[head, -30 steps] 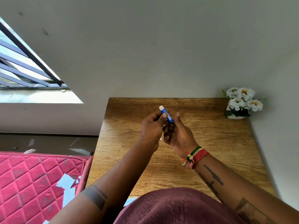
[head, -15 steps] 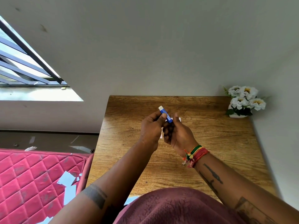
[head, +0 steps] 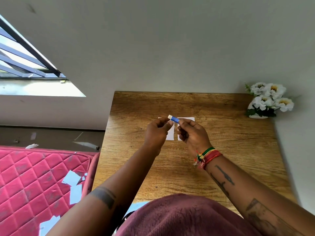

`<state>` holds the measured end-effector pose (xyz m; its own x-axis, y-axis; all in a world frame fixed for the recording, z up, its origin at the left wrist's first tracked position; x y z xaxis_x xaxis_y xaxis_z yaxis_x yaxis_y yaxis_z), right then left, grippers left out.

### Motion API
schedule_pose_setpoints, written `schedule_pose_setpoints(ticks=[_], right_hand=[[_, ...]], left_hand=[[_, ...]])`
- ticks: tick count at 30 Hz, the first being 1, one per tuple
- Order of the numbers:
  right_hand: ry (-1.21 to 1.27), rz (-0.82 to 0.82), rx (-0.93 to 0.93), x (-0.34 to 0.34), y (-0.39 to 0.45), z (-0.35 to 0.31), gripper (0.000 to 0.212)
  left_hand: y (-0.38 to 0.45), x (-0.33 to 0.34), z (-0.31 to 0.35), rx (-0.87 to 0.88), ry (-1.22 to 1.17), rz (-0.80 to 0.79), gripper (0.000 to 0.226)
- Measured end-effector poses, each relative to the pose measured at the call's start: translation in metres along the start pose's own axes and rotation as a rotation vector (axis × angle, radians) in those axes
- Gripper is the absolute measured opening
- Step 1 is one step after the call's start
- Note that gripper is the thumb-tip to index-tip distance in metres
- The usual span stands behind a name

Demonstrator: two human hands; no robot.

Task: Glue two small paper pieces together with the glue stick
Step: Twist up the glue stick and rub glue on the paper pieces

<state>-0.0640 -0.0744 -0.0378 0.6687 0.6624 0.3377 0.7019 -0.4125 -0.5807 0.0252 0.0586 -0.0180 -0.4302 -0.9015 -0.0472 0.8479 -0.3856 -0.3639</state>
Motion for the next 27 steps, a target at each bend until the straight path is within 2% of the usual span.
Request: schedule_pose_setpoints(ticks=[2, 4, 7, 10, 15, 20, 27], right_hand=[[-0.081, 0.064, -0.041, -0.009, 0.012, -0.004, 0.011], [-0.261, 0.145, -0.107, -0.018, 0.023, -0.011, 0.011], [-0.635, 0.215, -0.212, -0.021, 0.039, -0.023, 0.014], [-0.948, 0.199, -0.325, -0.007, 0.051, -0.035, 0.017], [-1.294, 0.086, -0.466, 0.022, 0.068, -0.042, 0.023], [-1.461, 0.015, -0.514, 0.036, 0.076, -0.039, 0.022], [-1.550, -0.027, -0.491, 0.040, 0.079, -0.033, 0.026]], left_hand=[[0.011, -0.015, -0.003, 0.074, 0.214, 0.063, 0.018], [0.022, -0.022, -0.002, 0.194, 0.577, 0.037, 0.027], [0.035, -0.015, -0.009, 0.388, 1.112, -0.114, 0.039], [0.044, 0.001, -0.023, 0.503, 1.397, -0.293, 0.050], [0.056, 0.012, -0.043, 0.545, 1.522, -0.471, 0.059], [0.062, 0.010, -0.052, 0.504, 1.511, -0.477, 0.061], [0.064, 0.008, -0.055, 0.482, 1.472, -0.484, 0.061]])
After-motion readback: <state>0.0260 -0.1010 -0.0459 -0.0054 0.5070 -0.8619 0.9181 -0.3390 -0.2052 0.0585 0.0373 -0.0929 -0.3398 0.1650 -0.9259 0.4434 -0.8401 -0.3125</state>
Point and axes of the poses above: each hand's wrist, its own y-axis towards the middle knuckle, its own x-axis out of the palm, z = x × y, the point moved 9 cm from there along y, towards the middle knuckle, and after that the axes turned 6 degrees about x, right-handed, at the moved point
